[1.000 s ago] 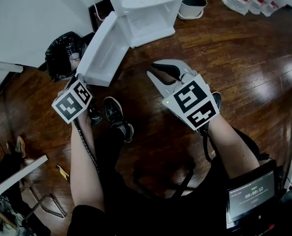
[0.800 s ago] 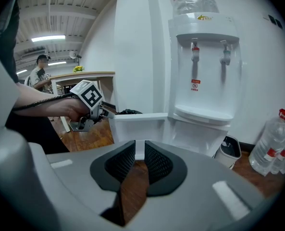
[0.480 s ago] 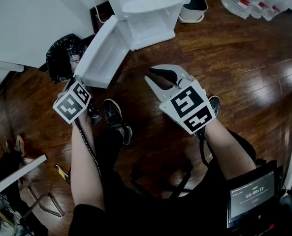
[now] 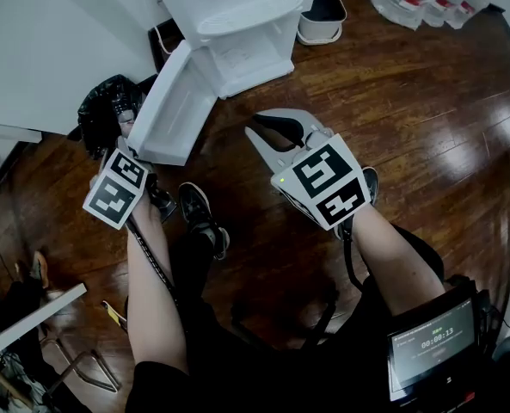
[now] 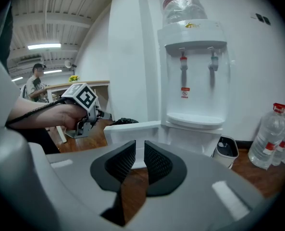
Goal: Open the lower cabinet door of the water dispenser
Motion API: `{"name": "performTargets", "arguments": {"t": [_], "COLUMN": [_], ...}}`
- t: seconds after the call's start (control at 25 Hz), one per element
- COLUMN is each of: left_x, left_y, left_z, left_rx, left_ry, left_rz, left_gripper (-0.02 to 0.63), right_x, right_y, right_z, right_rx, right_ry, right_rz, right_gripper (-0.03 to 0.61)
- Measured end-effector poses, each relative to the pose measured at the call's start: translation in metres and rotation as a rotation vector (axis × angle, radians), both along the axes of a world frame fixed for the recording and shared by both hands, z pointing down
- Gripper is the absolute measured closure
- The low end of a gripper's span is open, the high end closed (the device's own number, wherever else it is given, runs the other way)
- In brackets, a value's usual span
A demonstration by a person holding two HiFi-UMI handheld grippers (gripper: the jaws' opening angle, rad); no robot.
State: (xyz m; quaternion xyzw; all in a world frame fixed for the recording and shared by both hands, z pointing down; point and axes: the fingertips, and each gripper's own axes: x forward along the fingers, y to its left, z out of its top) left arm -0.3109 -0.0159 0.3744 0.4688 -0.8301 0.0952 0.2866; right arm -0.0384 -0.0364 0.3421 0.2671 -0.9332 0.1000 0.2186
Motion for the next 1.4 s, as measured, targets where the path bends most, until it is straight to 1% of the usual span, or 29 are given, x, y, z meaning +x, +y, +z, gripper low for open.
{"name": "performTargets", "arguments": {"t": [0.04,0.12,0.2,0.28,0.36,0.44,0.52,0.6,0.68,0.76,0.84,0.92,1.04,1.28,1.4], "left_x": [0.014,0.058,0.119,0.177,0.216,0.242,0.265,0.285,0.303,0.316,0.323,0.325,0.326,0.323,0.321], "left_y": [-0.007,-0.020,-0.025,-0.027,-0.027,-0.025,-0.020,-0.020,-0.024,-0.029,-0.034,-0.040,-0.045,-0.047,-0.046], "left_z": [-0.015,-0.037,-0.047,-0.057,-0.068,-0.072,-0.068,-0.068,-0.076,-0.089,-0.101,-0.109,-0.114,-0.113,-0.111], "left_rx": [0.042,0.109,0.139,0.160,0.191,0.214,0.211,0.208,0.229,0.264,0.312,0.357,0.384,0.411,0.402], "left_ry": [-0.002,0.011,0.057,0.104,0.104,0.082,0.076,0.089,0.094,0.073,0.029,-0.028,-0.075,-0.078,-0.078], "left_rz": [0.031,0.139,0.295,0.439,0.537,0.618,0.692,0.748,0.797,0.843,0.874,0.889,0.905,0.921,0.919], "left_gripper": [0.500,0.500,0.503,0.505,0.505,0.511,0.529,0.535,0.549,0.561,0.569,0.575,0.575,0.575,0.575], "right_x": [0.005,0.017,0.030,0.044,0.058,0.069,0.078,0.084,0.087,0.086,0.086,0.086,0.086,0.089,0.092], "right_y": [-0.004,-0.011,-0.017,-0.022,-0.025,-0.028,-0.030,-0.033,-0.037,-0.039,-0.040,-0.042,-0.042,-0.044,-0.045], "right_z": [-0.004,-0.020,-0.039,-0.054,-0.060,-0.057,-0.051,-0.048,-0.052,-0.058,-0.063,-0.065,-0.067,-0.081,-0.082], "right_rx": [0.007,0.029,0.048,0.071,0.085,0.081,0.064,0.063,0.095,0.143,0.172,0.173,0.167,0.200,0.200], "right_ry": [-0.024,-0.102,-0.195,-0.251,-0.263,-0.267,-0.270,-0.261,-0.239,-0.216,-0.207,-0.208,-0.211,-0.220,-0.228], "right_rz": [0.027,0.093,0.154,0.206,0.248,0.293,0.341,0.370,0.377,0.365,0.347,0.340,0.335,0.345,0.354], "right_gripper": [0.521,0.526,0.546,0.564,0.573,0.574,0.574,0.574,0.574,0.574,0.574,0.574,0.574,0.574,0.574]}}
